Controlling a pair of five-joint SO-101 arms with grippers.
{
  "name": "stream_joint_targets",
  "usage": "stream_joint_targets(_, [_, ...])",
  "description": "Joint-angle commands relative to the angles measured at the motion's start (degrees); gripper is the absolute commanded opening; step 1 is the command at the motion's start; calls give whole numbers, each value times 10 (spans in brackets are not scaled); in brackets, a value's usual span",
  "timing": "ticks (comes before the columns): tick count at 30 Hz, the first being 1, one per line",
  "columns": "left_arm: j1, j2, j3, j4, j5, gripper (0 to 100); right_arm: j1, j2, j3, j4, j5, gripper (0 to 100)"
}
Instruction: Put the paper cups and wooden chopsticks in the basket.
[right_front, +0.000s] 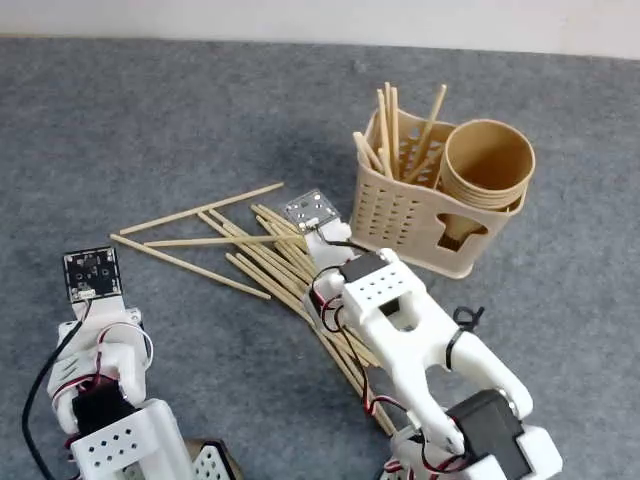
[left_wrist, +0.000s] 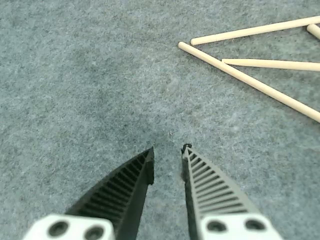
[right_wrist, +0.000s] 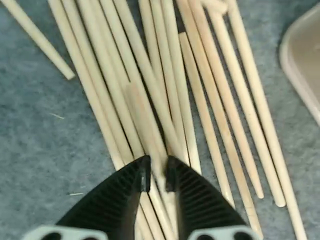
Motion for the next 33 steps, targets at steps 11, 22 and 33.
stream_joint_targets(11, [10, -5, -5, -8, 4, 109, 5, -46, -43, 34, 47, 6])
stream_joint_targets(22, [10, -5, -5, -8, 4, 109, 5, -300, 8, 86, 46, 5])
stream_joint_targets(33, [10, -5, -4, -9, 4, 109, 6, -555, 36, 87, 44, 5])
